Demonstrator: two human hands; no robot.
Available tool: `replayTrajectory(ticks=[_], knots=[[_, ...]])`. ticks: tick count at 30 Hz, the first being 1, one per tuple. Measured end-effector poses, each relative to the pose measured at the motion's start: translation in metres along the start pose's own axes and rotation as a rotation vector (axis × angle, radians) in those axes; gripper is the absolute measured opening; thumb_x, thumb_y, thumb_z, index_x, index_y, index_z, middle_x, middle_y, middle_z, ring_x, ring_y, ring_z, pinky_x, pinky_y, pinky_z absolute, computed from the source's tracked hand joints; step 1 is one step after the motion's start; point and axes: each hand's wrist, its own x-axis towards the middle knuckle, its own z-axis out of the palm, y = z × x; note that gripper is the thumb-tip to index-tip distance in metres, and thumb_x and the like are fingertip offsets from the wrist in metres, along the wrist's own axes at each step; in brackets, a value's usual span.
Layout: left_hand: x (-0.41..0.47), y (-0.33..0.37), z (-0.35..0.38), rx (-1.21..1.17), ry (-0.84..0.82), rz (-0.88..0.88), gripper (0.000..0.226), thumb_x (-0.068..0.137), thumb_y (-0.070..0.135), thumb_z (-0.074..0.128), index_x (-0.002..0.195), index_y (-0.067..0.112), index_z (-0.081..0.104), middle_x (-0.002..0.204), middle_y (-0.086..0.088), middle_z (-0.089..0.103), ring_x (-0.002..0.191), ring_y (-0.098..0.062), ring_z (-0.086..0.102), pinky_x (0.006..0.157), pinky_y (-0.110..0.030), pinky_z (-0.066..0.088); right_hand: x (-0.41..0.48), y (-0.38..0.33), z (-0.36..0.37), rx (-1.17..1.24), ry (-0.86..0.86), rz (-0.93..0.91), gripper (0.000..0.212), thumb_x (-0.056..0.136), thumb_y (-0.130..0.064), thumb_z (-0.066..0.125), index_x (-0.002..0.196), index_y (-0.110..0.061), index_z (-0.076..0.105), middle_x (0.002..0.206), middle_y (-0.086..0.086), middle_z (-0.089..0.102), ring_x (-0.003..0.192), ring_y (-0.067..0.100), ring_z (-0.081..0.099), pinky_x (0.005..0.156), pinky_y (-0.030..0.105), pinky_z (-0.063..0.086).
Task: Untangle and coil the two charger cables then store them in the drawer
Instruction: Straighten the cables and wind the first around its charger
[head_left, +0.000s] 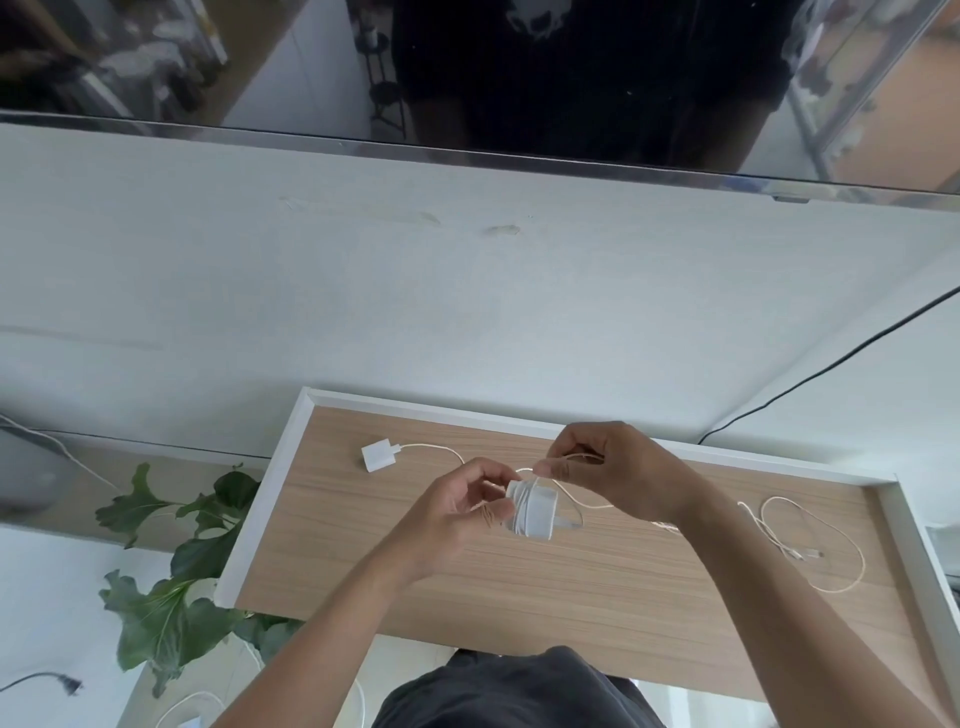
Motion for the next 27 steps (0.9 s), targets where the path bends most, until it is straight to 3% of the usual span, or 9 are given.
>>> replayTrajectory(ticks=[6,9,11,13,16,19,22,24,27], knots=[[0.002,0.001,0.005,-0.390,-0.002,0.014,0.029,0.103,0.016,0.070,0.129,0.003,0.066,0.122,-0.010,0.069,0.114,-0.026,0.064,0.103,-0.040,0.055,0.006,0.009,0.019,0.133,-0.015,0.024,0.044,0.102,-0.061,0.073,0.083,-0.022,0.069,0.071,-0.006,0.041,0.071,0.021,0.033,0.068,0.037,0.028],[0.006,0.001,0.007,-0.544,0.028,0.014,0.030,0.103,0.013,0.069,0.130,0.000,0.063,0.129,-0.016,0.072,0.119,-0.030,0.067,0.108,-0.045,0.054,0.011,0.011,0.029,0.149,-0.003,0.025,0.057,0.103,-0.060,0.064,0.089,-0.005,0.060,0.069,-0.008,0.040,0.068,0.020,0.031,0.061,0.034,0.029],[0.009,0.001,0.009,-0.632,0.069,0.013,0.038,0.099,0.017,0.073,0.131,-0.002,0.064,0.130,-0.018,0.073,0.117,-0.028,0.071,0.103,-0.038,0.060,0.012,0.013,0.036,0.100,0.003,0.020,0.048,0.099,-0.053,0.052,0.088,-0.007,0.056,0.071,-0.006,0.045,0.067,0.018,0.035,0.060,0.033,0.034],[0.013,0.002,0.010,-0.698,0.120,0.008,0.046,0.094,0.021,0.078,0.131,-0.004,0.065,0.127,-0.018,0.075,0.113,-0.025,0.073,0.095,-0.032,0.061,0.014,0.016,0.045,0.069,0.022,0.061,0.039,0.109,-0.042,0.046,0.082,-0.014,0.053,0.070,-0.005,0.048,0.064,0.018,0.039,0.063,0.036,0.037],[0.017,0.001,0.010,-0.737,0.211,0.023,0.043,0.097,0.017,0.076,0.131,-0.006,0.063,0.122,-0.021,0.075,0.108,-0.029,0.072,0.090,-0.030,0.063,0.014,0.020,0.057,-0.056,0.068,0.040,0.035,0.117,-0.035,0.048,0.088,-0.019,0.061,0.068,-0.006,0.060,0.055,0.007,0.044,0.063,0.032,0.042],[0.021,0.001,0.010,-0.666,0.302,0.028,0.039,0.098,0.014,0.071,0.127,-0.009,0.062,0.117,-0.023,0.076,0.104,-0.033,0.074,0.090,-0.033,0.064,0.009,0.023,0.072,-0.179,0.010,-0.034,0.020,0.117,-0.034,0.049,0.114,-0.032,0.068,0.080,0.003,0.070,0.059,0.004,0.055,0.062,0.017,0.041],[0.022,-0.003,0.006,-0.354,0.401,0.032,0.040,0.094,0.028,0.081,0.122,0.003,0.068,0.118,-0.010,0.078,0.107,-0.024,0.076,0.104,-0.046,0.061,0.005,0.023,0.080,-0.279,-0.036,-0.038,0.026,0.115,-0.036,0.051,0.131,-0.029,0.071,0.082,-0.005,0.070,0.071,0.000,0.061,0.068,0.011,0.041],[0.020,-0.005,0.002,-0.135,0.445,0.007,0.034,0.095,0.034,0.086,0.120,0.017,0.071,0.118,-0.001,0.080,0.108,-0.017,0.076,0.106,-0.042,0.058,0.003,0.016,0.078,-0.338,-0.061,-0.073,0.027,0.115,-0.036,0.052,0.121,-0.022,0.074,0.081,-0.002,0.070,0.068,0.000,0.057,0.067,0.013,0.040],[0.018,-0.006,-0.002,0.092,0.472,0.012,0.030,0.094,0.034,0.087,0.116,0.025,0.069,0.114,0.007,0.080,0.107,-0.007,0.073,0.095,-0.025,0.056,-0.001,0.006,0.070,-0.376,-0.082,-0.121,0.034,0.114,-0.037,0.054,0.094,-0.013,0.069,0.075,0.006,0.064,0.061,0.011,0.049,0.061,0.025,0.038]])
